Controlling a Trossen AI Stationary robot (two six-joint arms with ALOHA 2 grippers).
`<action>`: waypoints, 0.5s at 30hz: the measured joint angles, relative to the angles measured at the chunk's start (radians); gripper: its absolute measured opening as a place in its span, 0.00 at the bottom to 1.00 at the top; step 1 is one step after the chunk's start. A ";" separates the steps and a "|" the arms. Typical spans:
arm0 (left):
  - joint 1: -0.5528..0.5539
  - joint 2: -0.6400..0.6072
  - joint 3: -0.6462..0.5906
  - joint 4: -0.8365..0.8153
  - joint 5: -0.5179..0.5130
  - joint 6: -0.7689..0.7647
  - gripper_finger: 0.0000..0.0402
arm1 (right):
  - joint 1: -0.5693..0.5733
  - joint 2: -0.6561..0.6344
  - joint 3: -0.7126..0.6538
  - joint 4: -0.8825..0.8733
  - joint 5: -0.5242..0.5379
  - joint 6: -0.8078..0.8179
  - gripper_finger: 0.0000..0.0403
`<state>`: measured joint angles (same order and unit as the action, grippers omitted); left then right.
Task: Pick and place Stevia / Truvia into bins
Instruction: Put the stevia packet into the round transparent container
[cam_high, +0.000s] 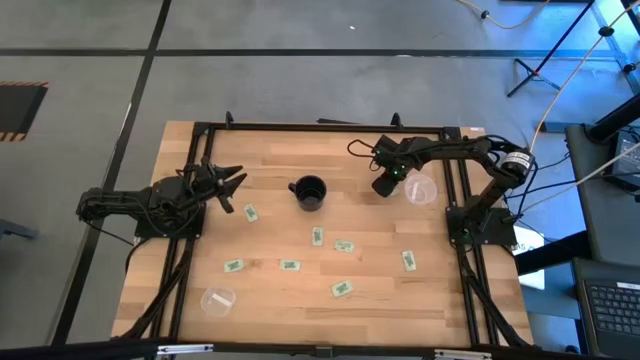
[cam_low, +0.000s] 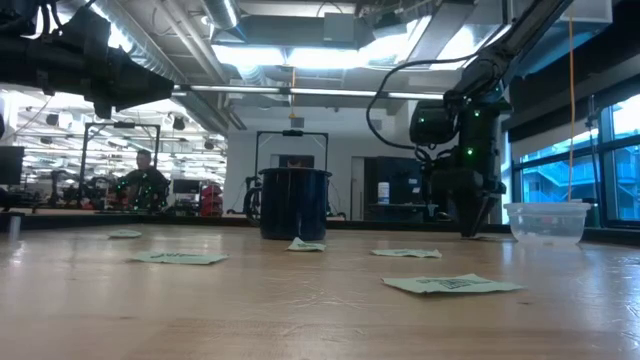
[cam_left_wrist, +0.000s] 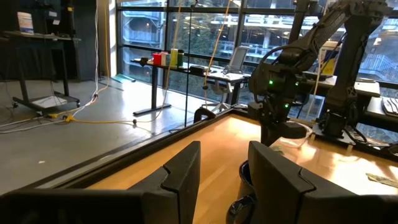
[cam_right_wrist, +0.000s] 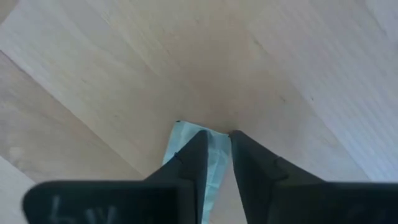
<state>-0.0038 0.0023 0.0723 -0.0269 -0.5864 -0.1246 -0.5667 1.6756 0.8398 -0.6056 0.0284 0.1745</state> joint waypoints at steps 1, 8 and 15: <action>0.000 0.000 0.000 0.000 0.000 0.000 0.32 | 0.000 0.000 0.000 0.000 0.000 0.000 0.17; 0.000 0.000 0.000 0.000 -0.001 0.000 0.32 | 0.000 0.000 0.000 -0.001 -0.001 -0.001 0.14; 0.000 0.000 0.000 0.000 -0.001 0.001 0.32 | 0.000 0.000 0.000 0.001 -0.002 -0.017 0.11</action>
<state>-0.0036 0.0022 0.0722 -0.0269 -0.5869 -0.1239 -0.5667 1.6756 0.8394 -0.6044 0.0261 0.1579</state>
